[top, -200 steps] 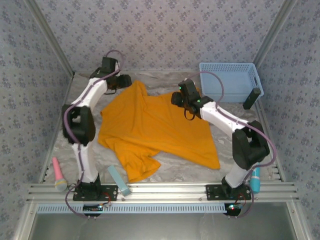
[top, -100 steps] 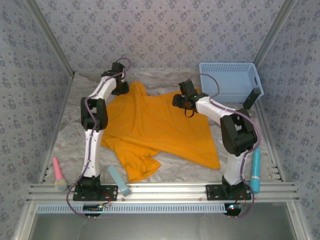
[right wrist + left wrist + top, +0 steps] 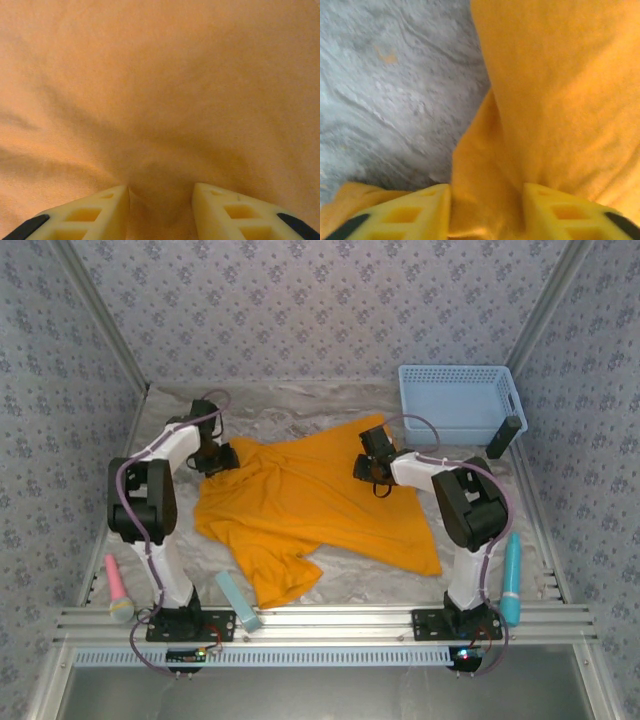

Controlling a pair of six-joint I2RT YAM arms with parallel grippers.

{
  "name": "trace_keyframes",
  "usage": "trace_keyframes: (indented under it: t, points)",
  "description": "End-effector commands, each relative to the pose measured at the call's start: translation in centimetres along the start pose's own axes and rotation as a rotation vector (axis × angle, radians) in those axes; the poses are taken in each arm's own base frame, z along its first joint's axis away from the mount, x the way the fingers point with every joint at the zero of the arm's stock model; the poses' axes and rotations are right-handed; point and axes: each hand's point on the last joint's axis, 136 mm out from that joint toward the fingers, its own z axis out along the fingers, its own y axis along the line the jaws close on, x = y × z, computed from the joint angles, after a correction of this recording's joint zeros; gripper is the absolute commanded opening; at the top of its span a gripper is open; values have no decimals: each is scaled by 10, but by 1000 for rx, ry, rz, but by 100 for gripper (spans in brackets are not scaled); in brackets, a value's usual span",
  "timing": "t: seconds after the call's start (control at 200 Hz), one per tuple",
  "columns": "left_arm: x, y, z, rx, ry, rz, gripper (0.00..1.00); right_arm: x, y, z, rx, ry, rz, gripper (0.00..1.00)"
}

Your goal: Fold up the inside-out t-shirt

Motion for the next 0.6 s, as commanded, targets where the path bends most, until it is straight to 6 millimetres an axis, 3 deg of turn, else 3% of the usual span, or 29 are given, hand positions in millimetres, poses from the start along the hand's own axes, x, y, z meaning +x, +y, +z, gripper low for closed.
trace_keyframes:
  t: [0.0,0.125,0.2,0.28,0.365,0.425,0.595]
  points:
    - [-22,-25,-22,131,-84,1,59,30,-13,10,36,84,3,41]
    - [-79,-32,-42,189,-188,-40,67,27,-7,9,10,87,-14,41]
    - [-109,-26,-29,172,-191,-73,67,25,-6,7,8,83,-18,41]
    - [-121,-23,-4,178,-131,-101,65,22,-3,5,-3,76,-33,41]
    - [-125,-23,18,193,-80,-133,64,19,-3,1,3,70,-43,41]
    - [-116,-25,31,213,-22,-156,62,17,-4,-1,11,66,-49,41]
    - [-107,-35,38,270,19,-158,57,11,-8,-4,23,57,-53,41]
